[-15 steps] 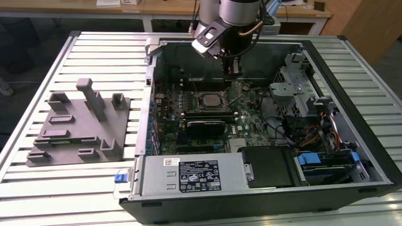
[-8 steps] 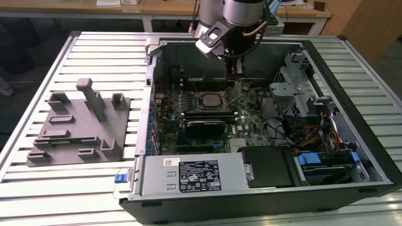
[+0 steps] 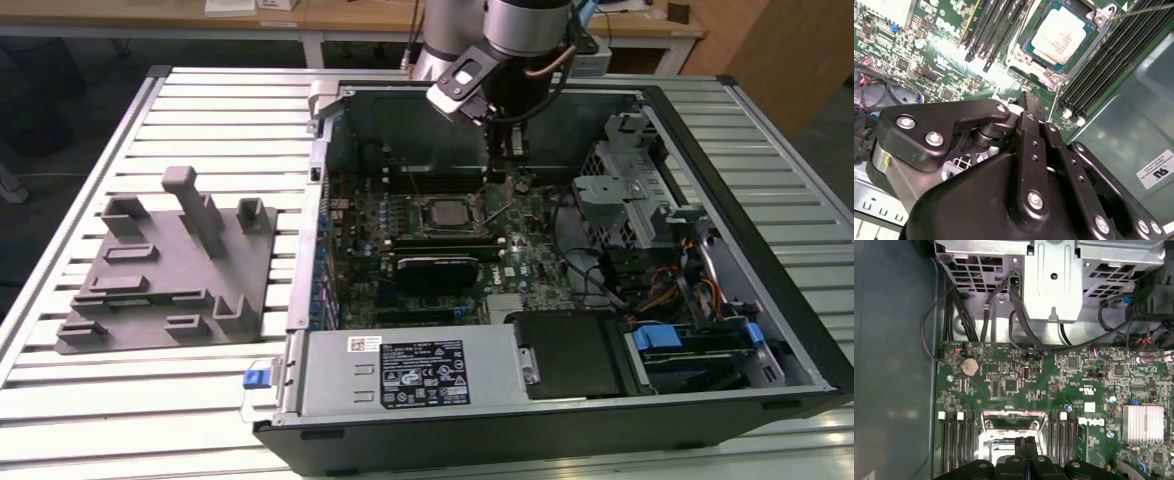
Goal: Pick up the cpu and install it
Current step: 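Close the cpu cover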
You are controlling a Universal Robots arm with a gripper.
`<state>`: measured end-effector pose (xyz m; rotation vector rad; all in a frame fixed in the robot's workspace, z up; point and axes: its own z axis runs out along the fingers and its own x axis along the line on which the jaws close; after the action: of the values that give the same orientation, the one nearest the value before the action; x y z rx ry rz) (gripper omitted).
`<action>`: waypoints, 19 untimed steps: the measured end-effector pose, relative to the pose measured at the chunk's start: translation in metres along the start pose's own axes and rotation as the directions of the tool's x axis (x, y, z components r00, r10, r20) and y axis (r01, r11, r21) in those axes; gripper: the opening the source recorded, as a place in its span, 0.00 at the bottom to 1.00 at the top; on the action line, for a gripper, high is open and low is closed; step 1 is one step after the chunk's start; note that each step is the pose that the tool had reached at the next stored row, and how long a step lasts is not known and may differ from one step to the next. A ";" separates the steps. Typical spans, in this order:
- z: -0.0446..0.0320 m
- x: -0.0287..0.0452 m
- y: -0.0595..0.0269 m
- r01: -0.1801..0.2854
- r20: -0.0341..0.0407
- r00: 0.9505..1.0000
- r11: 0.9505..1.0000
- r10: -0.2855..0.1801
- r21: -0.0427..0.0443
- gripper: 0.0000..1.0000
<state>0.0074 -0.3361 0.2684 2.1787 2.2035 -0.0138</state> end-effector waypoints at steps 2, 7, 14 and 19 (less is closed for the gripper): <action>0.0013 0.0027 0.0015 0.001 0.000 1.000 1.000 -0.001 0.000 0.11; 0.0038 0.0055 0.0026 0.031 -0.001 1.000 1.000 -0.031 -0.001 0.11; 0.0072 0.0082 0.0073 0.065 0.003 0.998 0.998 -0.065 -0.002 0.11; 0.0081 0.0103 0.0148 0.065 0.006 0.998 0.998 -0.065 -0.002 0.11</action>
<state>0.0223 -0.3259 0.2603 2.1020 2.2689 -0.0205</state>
